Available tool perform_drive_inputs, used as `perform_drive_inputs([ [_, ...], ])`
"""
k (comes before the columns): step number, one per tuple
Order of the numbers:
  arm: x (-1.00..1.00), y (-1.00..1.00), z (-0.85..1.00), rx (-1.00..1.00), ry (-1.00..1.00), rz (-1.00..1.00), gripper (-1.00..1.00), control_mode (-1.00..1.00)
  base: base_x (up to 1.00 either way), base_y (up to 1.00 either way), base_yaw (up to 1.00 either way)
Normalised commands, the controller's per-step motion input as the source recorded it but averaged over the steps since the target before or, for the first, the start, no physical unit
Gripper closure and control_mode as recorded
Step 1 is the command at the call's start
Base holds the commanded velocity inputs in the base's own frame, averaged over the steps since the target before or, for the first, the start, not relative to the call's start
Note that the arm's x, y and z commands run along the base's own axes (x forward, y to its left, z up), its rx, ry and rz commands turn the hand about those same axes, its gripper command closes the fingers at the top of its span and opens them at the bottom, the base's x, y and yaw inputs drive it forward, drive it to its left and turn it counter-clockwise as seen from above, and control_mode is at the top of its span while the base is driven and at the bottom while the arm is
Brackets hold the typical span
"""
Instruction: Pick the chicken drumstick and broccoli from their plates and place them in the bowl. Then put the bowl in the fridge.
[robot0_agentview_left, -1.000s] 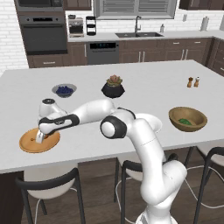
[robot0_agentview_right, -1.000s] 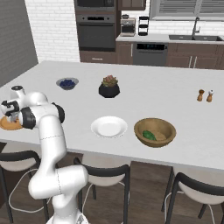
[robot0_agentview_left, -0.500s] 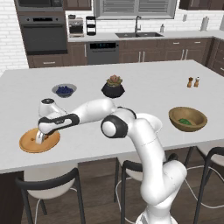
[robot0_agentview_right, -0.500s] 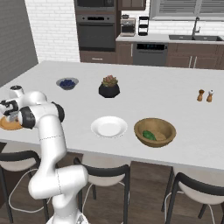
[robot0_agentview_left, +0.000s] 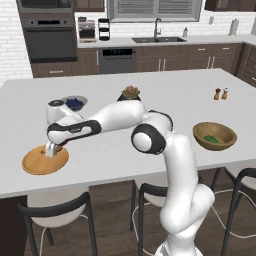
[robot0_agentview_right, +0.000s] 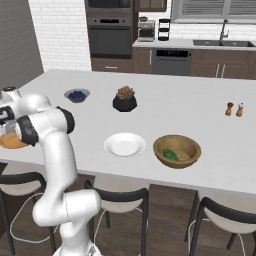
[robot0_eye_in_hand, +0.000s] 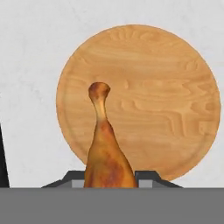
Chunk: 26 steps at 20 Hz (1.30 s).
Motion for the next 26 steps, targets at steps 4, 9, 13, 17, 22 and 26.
perform_drive_inputs([
  [4,-0.74,-0.98,0.32,0.00,-0.01,-0.14,1.00,-1.00,0.00,0.00,0.00],
  [9,-0.39,-1.00,0.20,0.02,0.00,-0.20,1.00,-1.00,0.00,0.00,0.00],
  [13,-0.04,-1.00,0.22,0.00,0.00,-0.28,1.00,-1.00,0.00,0.00,0.00],
  [17,0.16,-0.97,0.26,0.00,0.00,-0.40,1.00,-1.00,0.00,0.00,0.00],
  [22,0.01,-1.00,0.14,0.00,0.00,-0.41,1.00,-1.00,0.00,0.00,0.00],
  [26,0.00,-1.00,0.12,0.00,0.01,-0.42,1.00,-1.00,0.00,0.00,0.00],
])
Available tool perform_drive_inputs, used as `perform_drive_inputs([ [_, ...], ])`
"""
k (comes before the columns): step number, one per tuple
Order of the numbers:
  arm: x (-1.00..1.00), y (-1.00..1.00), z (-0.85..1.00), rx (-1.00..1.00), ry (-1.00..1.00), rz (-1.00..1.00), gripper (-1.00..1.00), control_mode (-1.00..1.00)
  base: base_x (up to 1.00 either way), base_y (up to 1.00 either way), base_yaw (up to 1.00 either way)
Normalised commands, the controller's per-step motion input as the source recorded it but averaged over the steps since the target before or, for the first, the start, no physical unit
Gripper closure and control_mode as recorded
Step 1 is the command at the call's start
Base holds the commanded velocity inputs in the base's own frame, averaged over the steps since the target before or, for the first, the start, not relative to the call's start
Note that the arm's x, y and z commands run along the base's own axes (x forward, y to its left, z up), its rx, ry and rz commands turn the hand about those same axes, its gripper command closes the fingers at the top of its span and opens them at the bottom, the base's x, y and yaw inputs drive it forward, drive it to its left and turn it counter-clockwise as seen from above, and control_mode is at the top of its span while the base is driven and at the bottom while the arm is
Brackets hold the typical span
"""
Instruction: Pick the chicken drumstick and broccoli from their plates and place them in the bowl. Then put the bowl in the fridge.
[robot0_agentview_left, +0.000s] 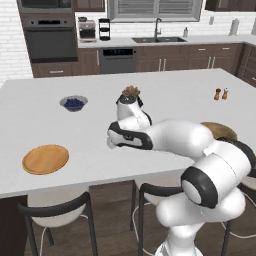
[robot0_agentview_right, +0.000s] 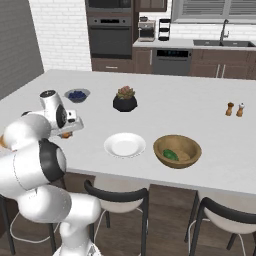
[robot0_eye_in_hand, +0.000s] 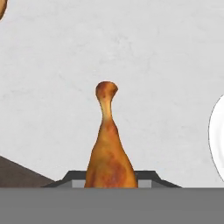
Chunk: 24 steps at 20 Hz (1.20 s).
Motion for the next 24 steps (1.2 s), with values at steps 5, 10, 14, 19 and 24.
perform_drive_inputs([
  [5,0.00,-1.00,0.11,0.00,0.04,-0.39,1.00,-1.00,0.00,0.00,0.00],
  [10,0.07,-1.00,0.04,0.00,0.09,-0.36,1.00,-1.00,0.00,0.00,0.00],
  [14,0.08,-1.00,0.08,0.00,0.00,-0.28,1.00,-1.00,0.00,0.00,0.00],
  [19,0.02,-1.00,0.13,0.01,0.00,-0.18,1.00,-1.00,0.00,0.00,0.00],
  [24,0.02,-1.00,0.12,0.04,0.00,-0.08,1.00,-1.00,0.00,0.00,0.00],
])
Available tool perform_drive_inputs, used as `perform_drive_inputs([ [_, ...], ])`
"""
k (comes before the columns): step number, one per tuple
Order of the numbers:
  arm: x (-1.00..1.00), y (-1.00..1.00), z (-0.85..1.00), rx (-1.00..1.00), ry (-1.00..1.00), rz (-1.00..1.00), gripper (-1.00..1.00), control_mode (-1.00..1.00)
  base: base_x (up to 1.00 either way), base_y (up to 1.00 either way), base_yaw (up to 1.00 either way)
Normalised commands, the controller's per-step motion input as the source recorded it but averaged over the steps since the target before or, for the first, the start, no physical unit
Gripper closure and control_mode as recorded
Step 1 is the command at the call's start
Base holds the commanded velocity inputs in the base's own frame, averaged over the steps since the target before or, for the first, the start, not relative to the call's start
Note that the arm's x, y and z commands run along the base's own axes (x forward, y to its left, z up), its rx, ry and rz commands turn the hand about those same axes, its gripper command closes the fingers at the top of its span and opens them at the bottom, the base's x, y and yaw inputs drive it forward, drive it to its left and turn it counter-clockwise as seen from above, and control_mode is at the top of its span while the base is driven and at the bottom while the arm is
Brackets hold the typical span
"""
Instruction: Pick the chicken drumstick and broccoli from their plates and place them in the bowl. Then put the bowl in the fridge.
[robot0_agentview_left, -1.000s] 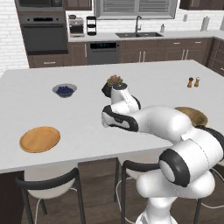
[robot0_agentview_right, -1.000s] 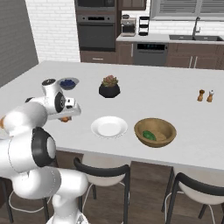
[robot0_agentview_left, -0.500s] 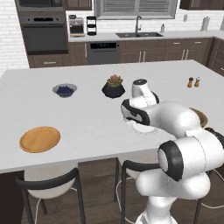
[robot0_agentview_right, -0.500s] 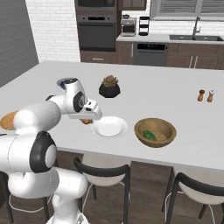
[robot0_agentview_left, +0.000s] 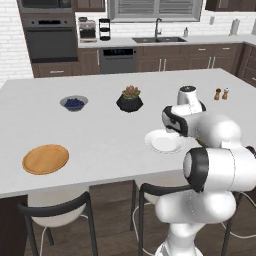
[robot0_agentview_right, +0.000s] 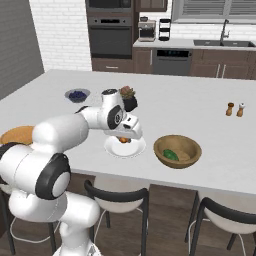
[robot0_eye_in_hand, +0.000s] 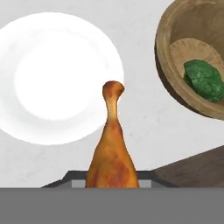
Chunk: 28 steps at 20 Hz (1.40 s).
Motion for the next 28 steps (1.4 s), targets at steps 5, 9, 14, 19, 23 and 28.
perform_drive_inputs([
  [5,0.04,-1.00,0.03,0.05,0.00,0.00,1.00,-1.00,0.00,0.00,0.00],
  [9,0.04,-1.00,0.00,0.06,0.00,0.08,1.00,-1.00,0.00,0.00,0.00],
  [14,0.01,-1.00,0.00,0.02,0.00,0.15,1.00,-1.00,0.00,0.00,0.00],
  [19,0.42,-0.94,-0.04,0.00,0.00,0.12,1.00,-1.00,0.00,0.00,0.00],
  [23,0.79,-0.20,-0.39,0.00,0.09,0.15,1.00,-1.00,0.00,0.00,0.00],
  [28,0.61,0.00,-0.45,0.00,0.03,0.13,1.00,-1.00,0.00,0.00,0.00],
])
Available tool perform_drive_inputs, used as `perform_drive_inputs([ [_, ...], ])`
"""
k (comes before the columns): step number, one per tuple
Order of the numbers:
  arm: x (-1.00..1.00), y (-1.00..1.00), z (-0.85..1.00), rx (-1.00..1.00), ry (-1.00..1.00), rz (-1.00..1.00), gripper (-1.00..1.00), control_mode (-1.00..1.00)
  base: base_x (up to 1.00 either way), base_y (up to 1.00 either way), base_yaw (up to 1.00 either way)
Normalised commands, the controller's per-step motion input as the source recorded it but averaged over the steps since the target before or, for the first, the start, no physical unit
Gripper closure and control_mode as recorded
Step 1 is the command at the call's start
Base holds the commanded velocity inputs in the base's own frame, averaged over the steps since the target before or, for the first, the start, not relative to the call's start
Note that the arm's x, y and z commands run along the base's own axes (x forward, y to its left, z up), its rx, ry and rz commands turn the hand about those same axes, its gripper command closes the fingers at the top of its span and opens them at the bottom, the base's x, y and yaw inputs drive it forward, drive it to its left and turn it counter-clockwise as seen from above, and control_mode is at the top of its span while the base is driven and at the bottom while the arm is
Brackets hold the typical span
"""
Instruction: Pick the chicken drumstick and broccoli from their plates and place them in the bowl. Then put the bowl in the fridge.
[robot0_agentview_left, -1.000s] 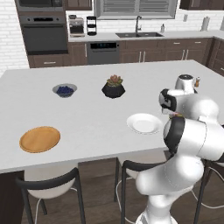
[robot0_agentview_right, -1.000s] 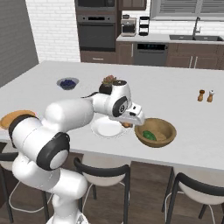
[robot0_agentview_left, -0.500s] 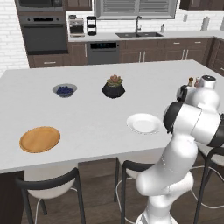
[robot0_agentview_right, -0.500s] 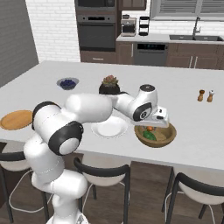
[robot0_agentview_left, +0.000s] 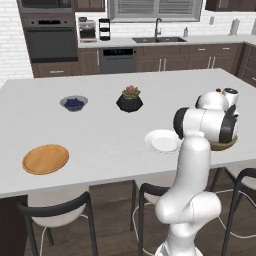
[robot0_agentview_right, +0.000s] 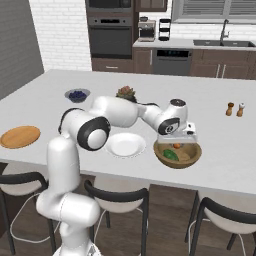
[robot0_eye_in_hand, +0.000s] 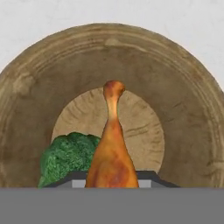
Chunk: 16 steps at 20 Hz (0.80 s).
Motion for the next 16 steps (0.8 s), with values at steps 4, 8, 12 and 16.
perform_drive_inputs([
  [4,0.11,-0.32,-0.37,0.00,0.01,0.12,1.00,-1.00,0.00,0.00,0.00],
  [8,0.00,-0.44,-0.27,-0.01,0.00,0.13,1.00,-1.00,0.00,0.00,0.00],
  [12,0.08,-0.06,-0.30,-0.02,0.00,0.11,1.00,-1.00,0.00,0.00,0.00],
  [16,0.14,0.00,-0.26,-0.03,0.01,0.09,-1.00,-1.00,0.00,0.00,0.00],
])
